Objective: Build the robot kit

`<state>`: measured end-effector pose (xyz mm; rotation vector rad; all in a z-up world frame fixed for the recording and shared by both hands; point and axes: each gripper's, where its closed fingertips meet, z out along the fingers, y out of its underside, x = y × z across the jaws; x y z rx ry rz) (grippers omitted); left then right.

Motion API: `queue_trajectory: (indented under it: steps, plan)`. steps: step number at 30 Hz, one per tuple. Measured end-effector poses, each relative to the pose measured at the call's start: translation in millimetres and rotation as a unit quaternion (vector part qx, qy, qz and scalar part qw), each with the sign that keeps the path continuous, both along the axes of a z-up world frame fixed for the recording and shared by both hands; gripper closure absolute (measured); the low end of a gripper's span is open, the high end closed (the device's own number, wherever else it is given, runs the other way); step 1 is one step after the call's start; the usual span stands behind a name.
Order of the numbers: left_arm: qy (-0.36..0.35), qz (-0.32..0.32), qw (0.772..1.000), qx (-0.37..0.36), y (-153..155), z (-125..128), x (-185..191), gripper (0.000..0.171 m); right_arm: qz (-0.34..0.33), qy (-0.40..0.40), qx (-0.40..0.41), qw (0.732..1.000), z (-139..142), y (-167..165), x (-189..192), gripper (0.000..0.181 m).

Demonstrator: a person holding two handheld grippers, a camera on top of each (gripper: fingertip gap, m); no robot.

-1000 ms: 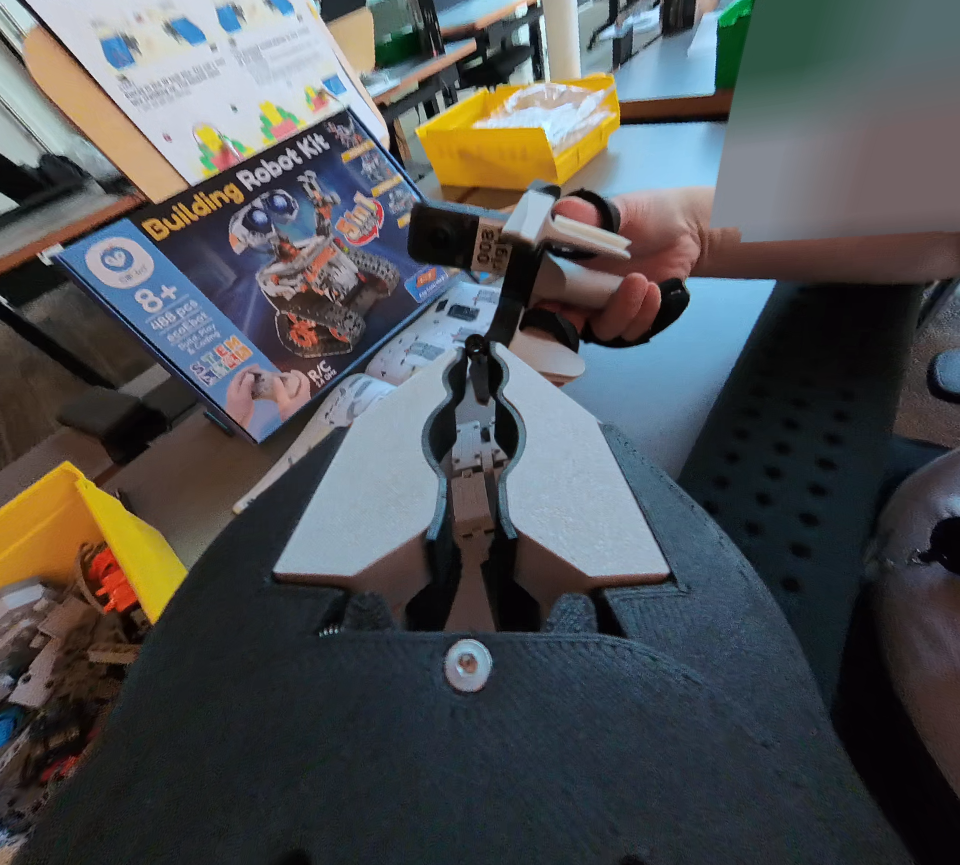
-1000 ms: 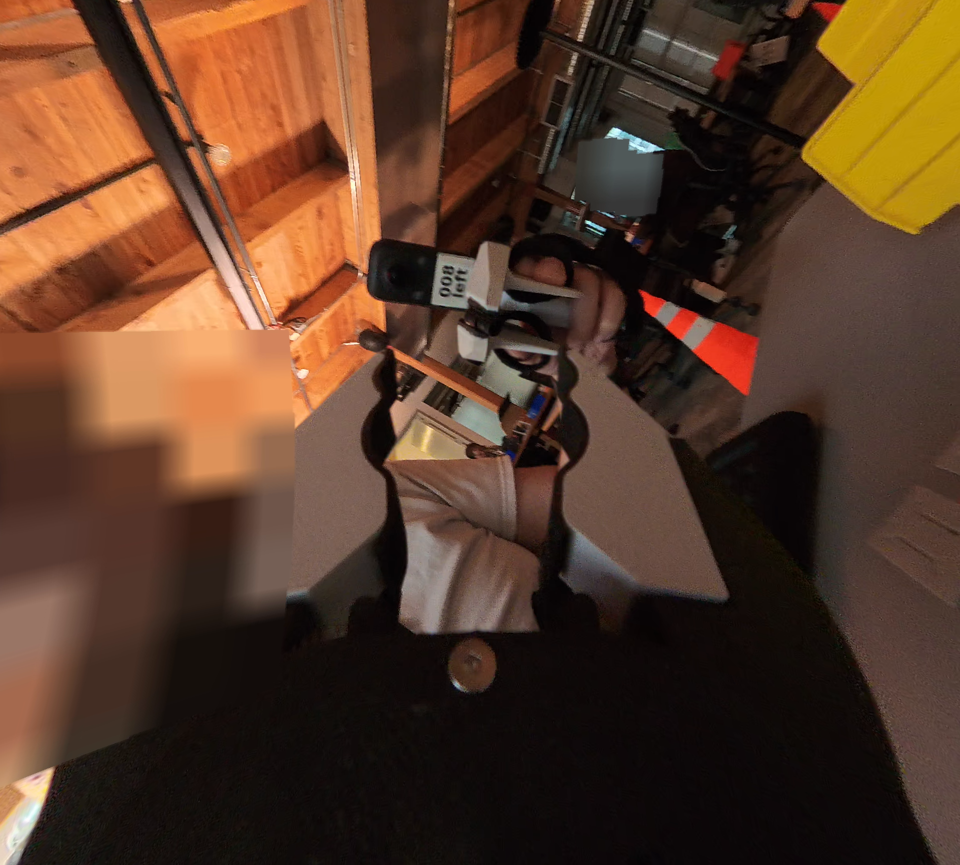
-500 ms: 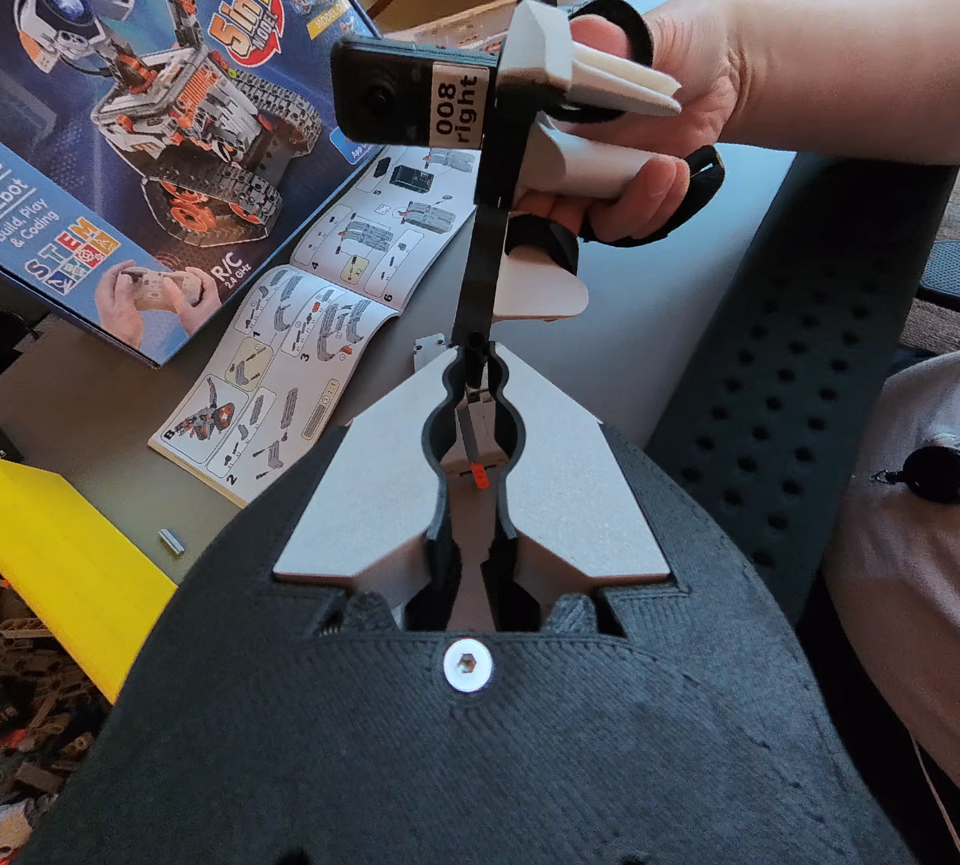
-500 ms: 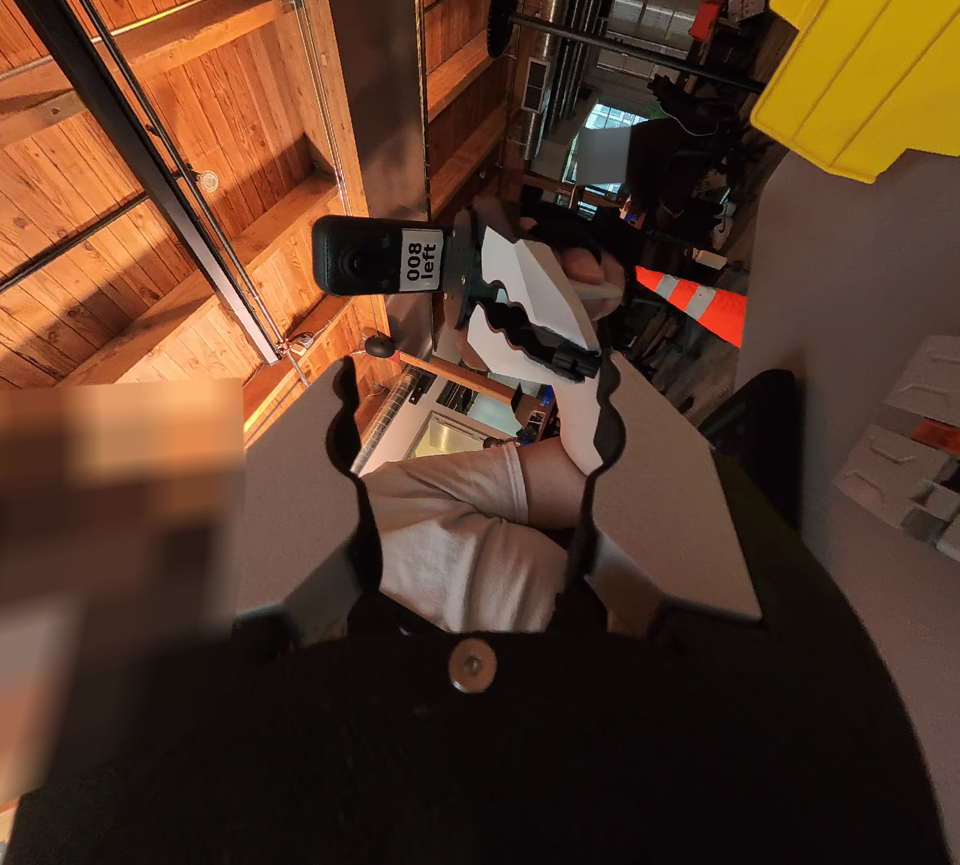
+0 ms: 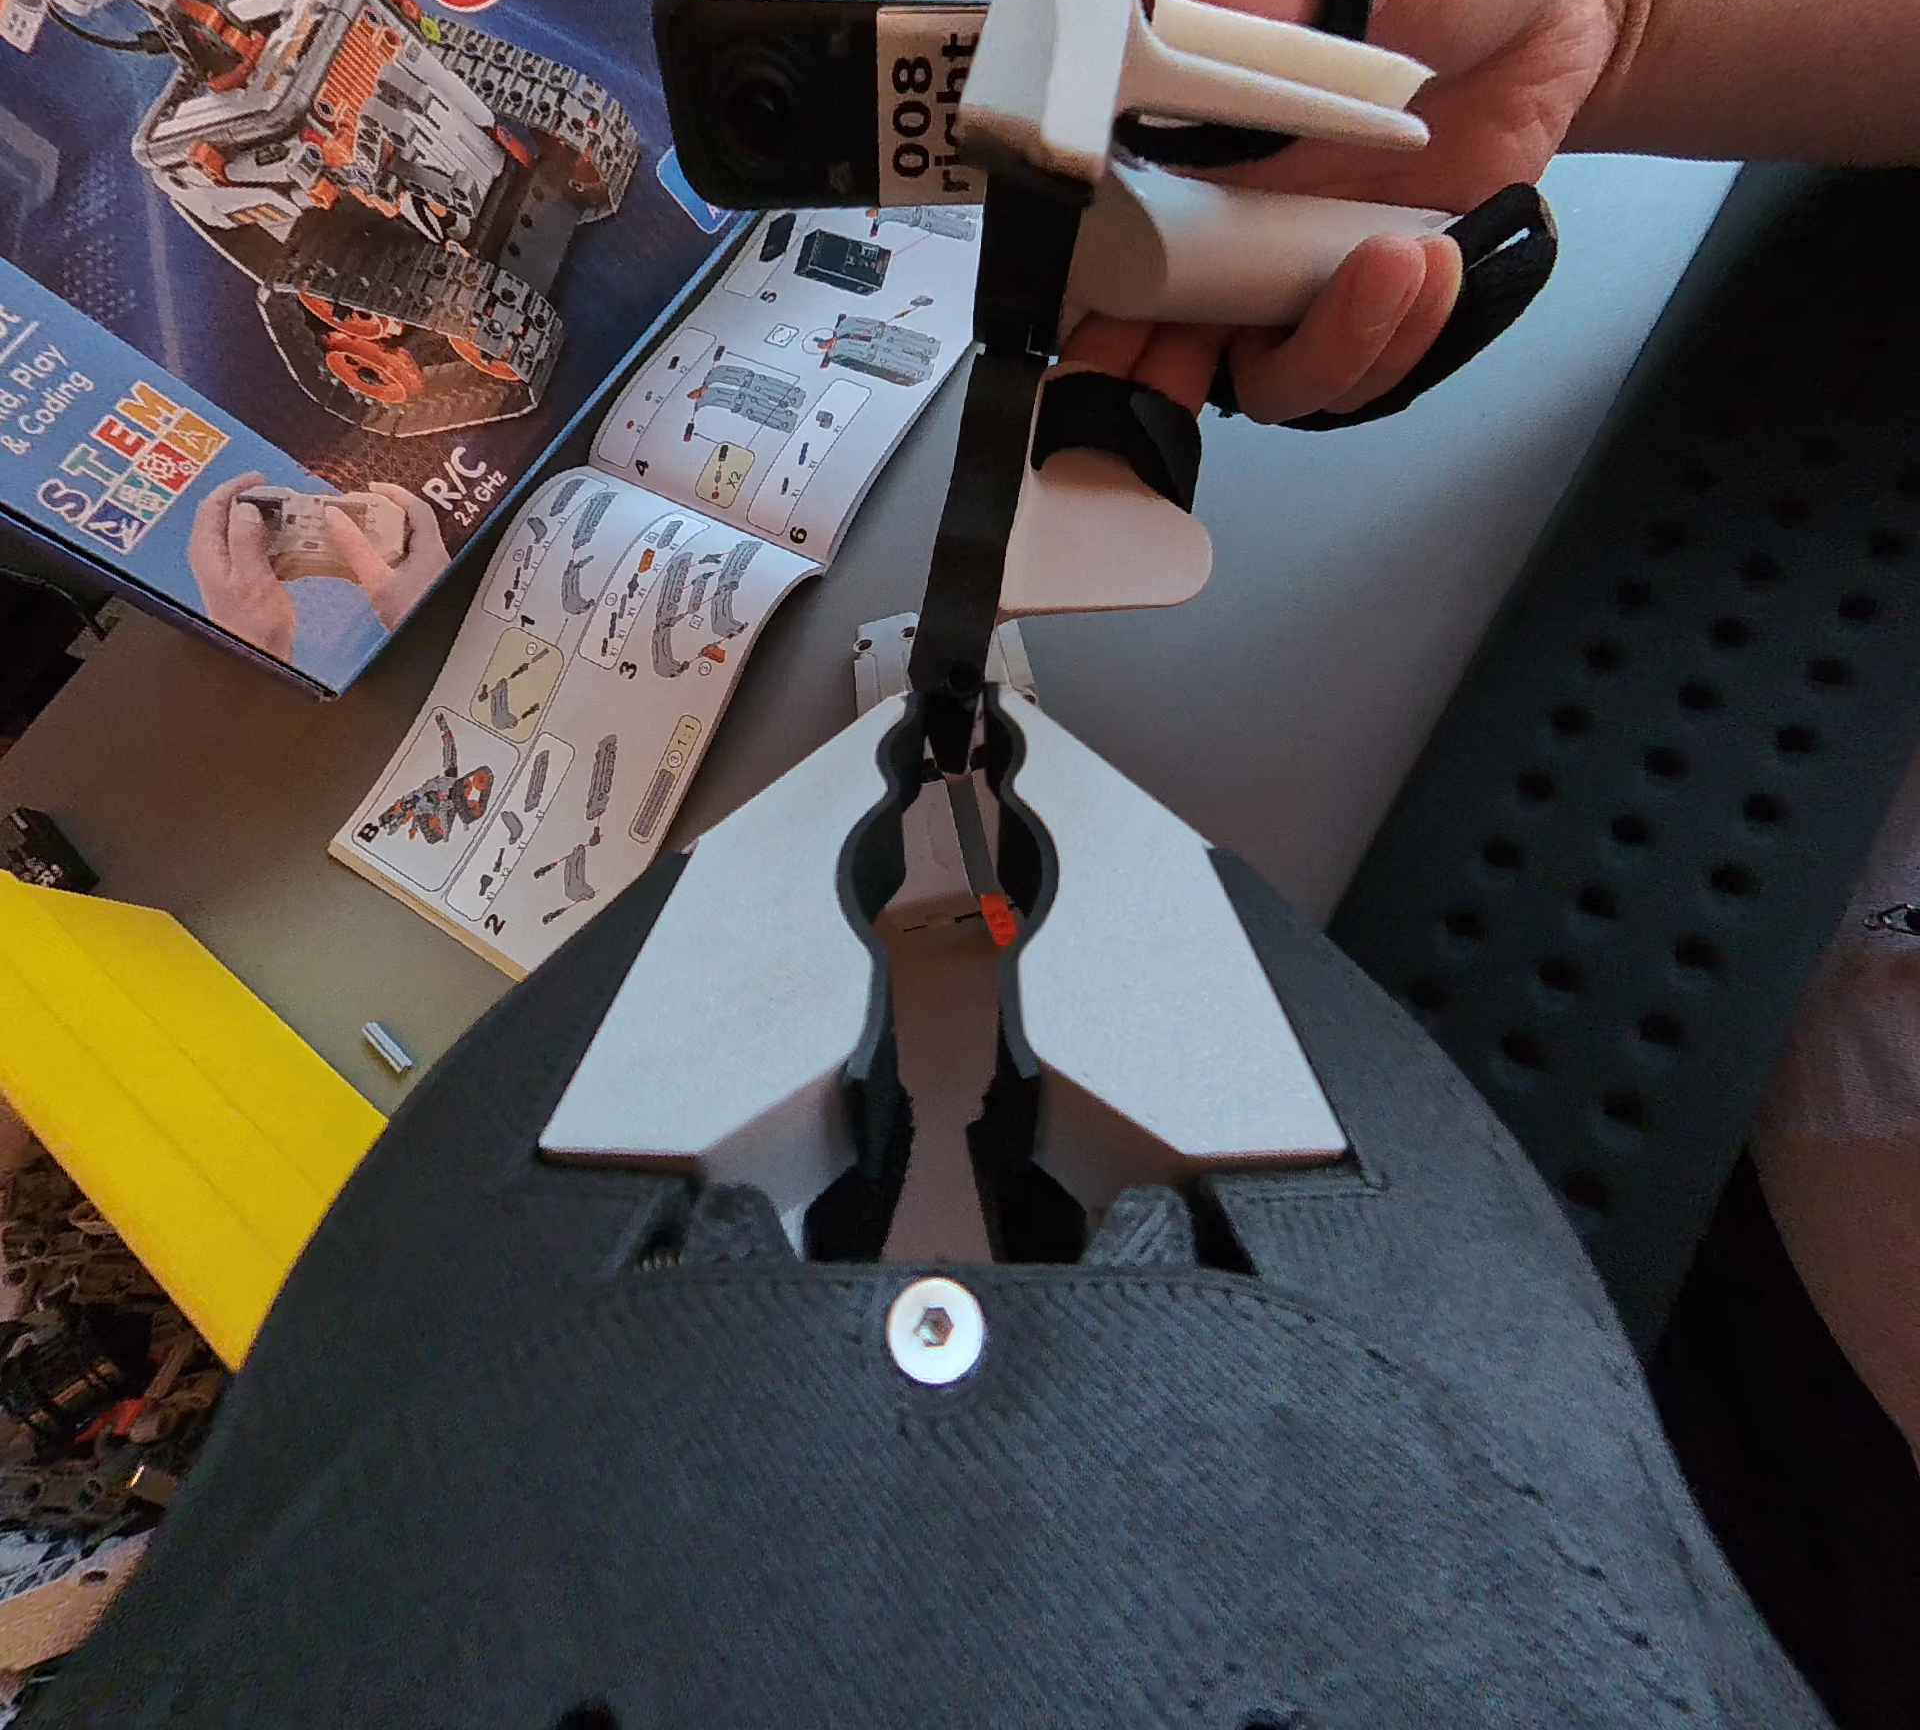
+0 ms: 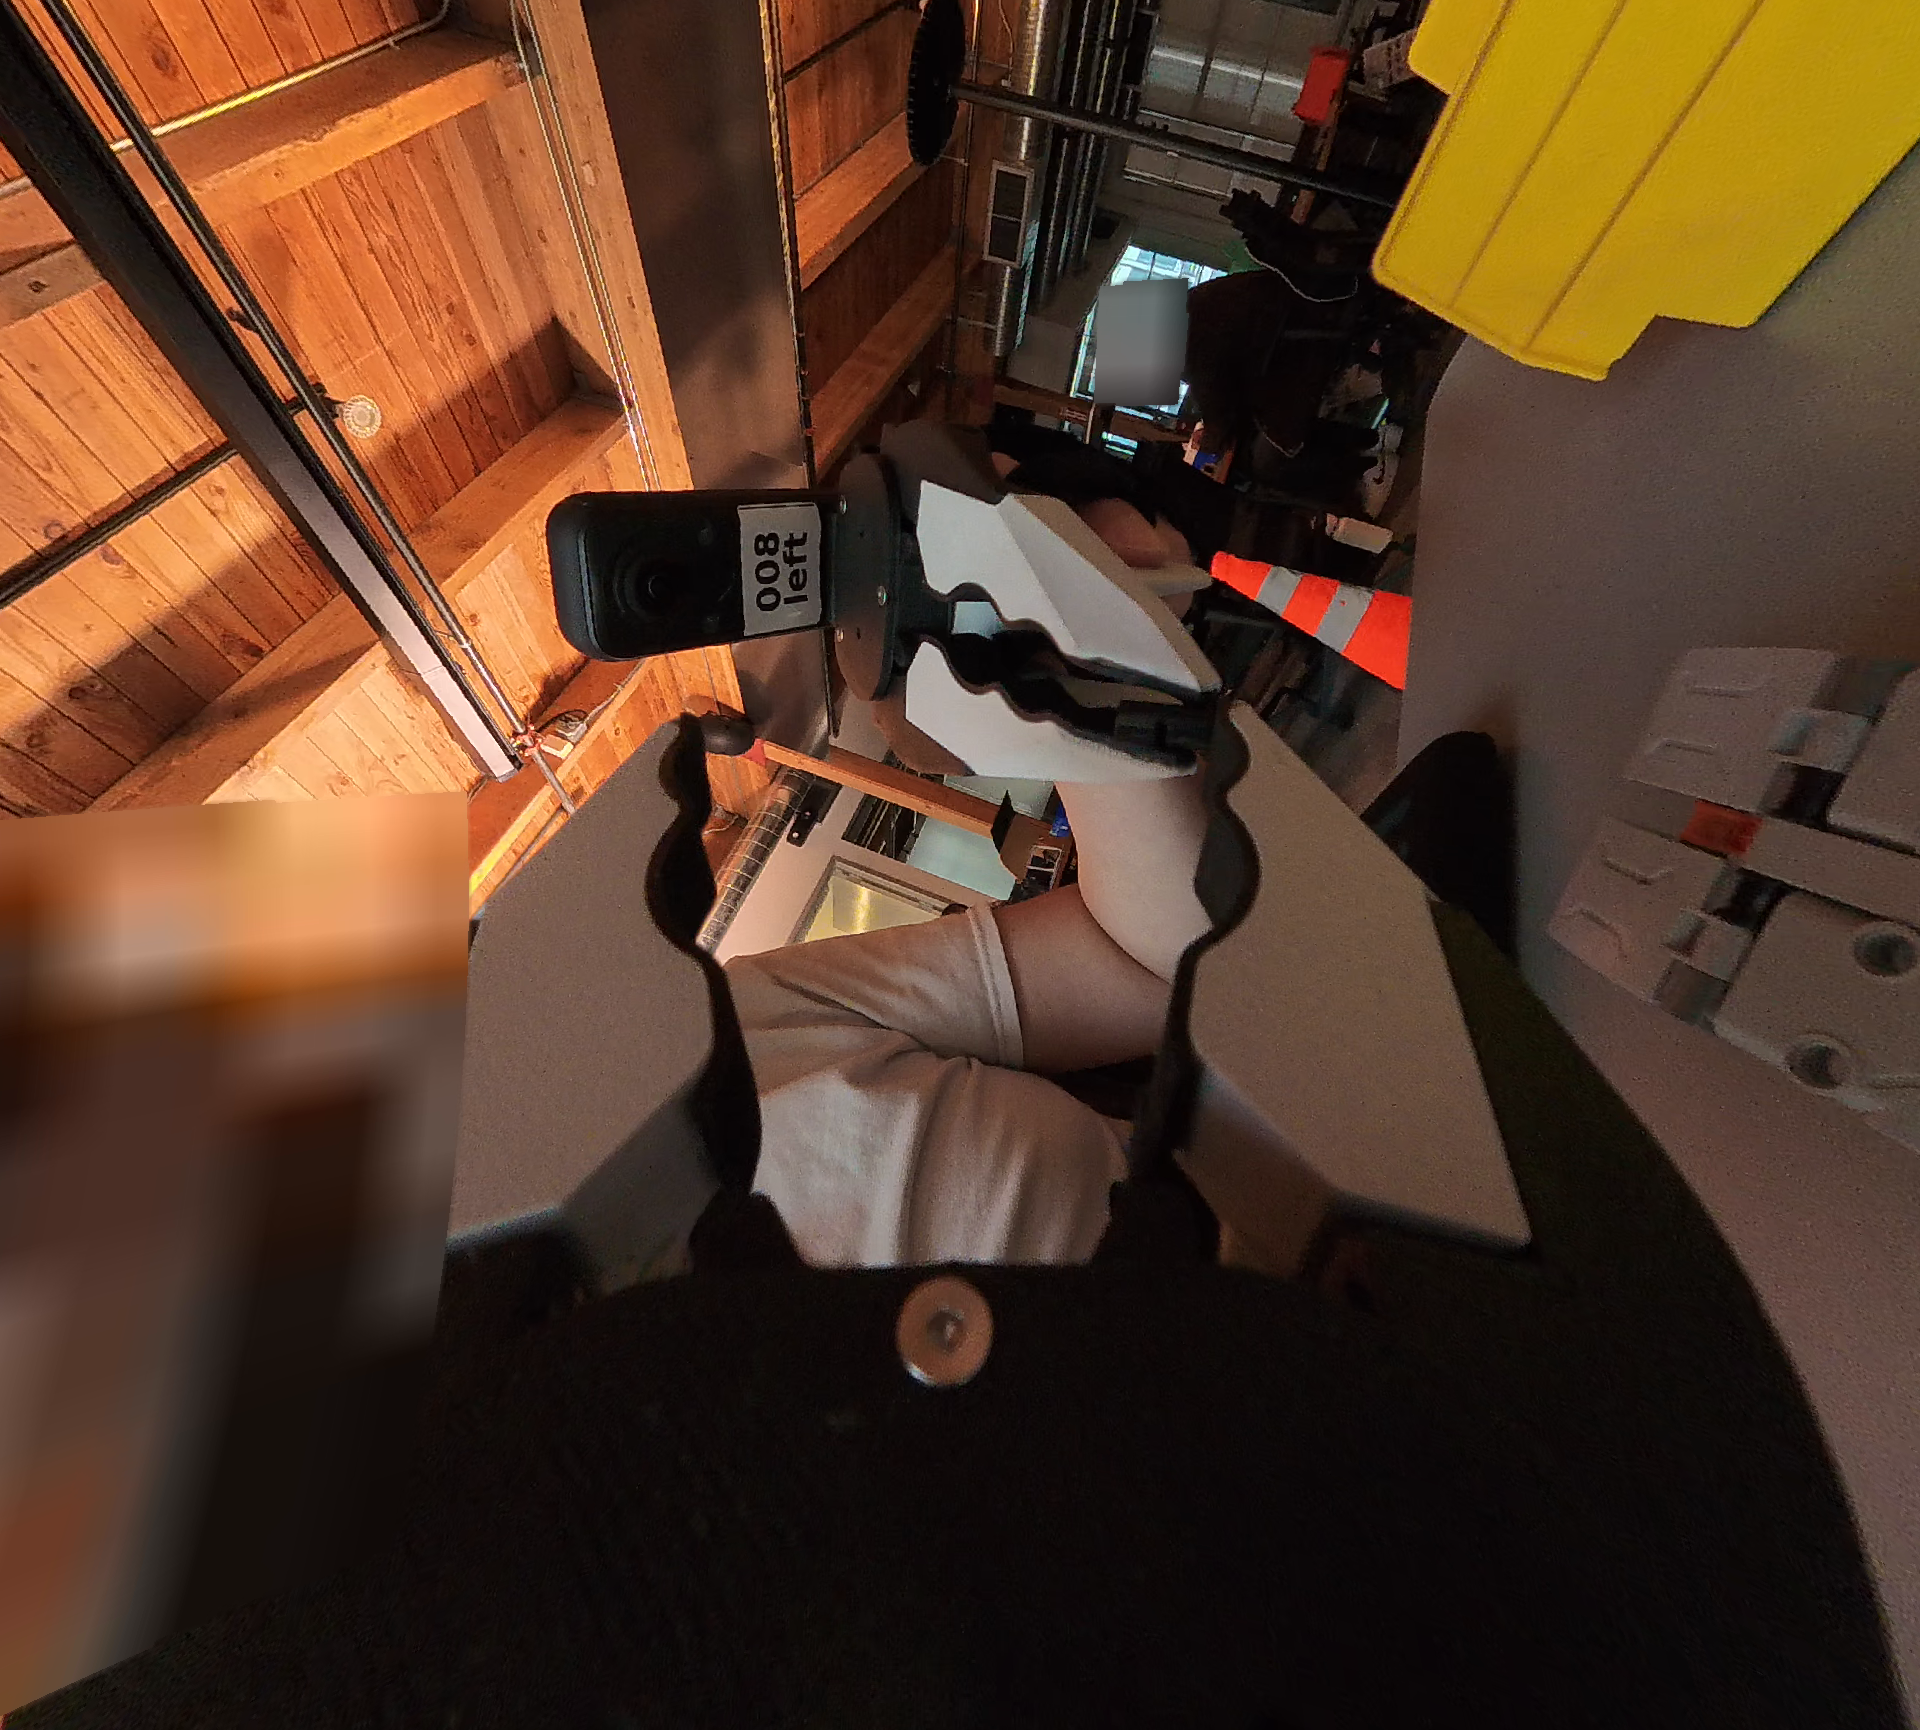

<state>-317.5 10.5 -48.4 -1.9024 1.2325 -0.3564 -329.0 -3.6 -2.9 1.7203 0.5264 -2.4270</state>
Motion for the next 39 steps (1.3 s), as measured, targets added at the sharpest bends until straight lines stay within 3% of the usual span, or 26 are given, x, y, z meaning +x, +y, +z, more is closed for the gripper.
queue_trajectory:
  steps: [6, 9, 19, 24, 29, 35, 39]
  plan:
    - [-0.011, 0.005, 1.0, -0.012, 0.4, -2.2, -0.5, 0.152, -0.005, 0.007, -0.024, 1.0, -0.6, 4.4, 0.3, 0.087]
    - [-0.012, 0.01, 1.0, -0.012, 2.3, -5.5, -3.8, 0.163, -0.003, 0.01, -0.027, 1.0, 0.5, 4.1, 1.0, 0.088]
    - [-0.034, 0.004, 0.999, -0.029, 1.8, -7.7, -2.6, 0.163, -0.003, 0.008, -0.026, 1.0, -4.5, 5.5, 0.7, 0.095]
    - [-0.037, 0.008, 0.999, -0.039, 2.9, -10.6, -2.4, 0.157, 0.0, 0.008, -0.037, 0.999, -7.1, 5.9, 0.7, 0.107]
    - [-0.042, 0.021, 0.998, -0.045, 1.4, -13.1, -8.6, 0.138, -0.013, 0.003, -0.04, 0.999, -9.3, 12.3, 2.4, 0.11]
    - [-0.048, 0.104, 0.993, -0.037, 6.8, -12.0, -57.5, 0.144, -0.034, -0.001, -0.051, 0.998, -11.7, 24.4, 6.2, 0.109]
    - [0.039, 0.224, 0.973, -0.043, 29.2, -35.3, -114.9, 0.148, -0.049, -0.002, -0.056, 0.997, -12.8, 33.7, 9.9, 0.109]
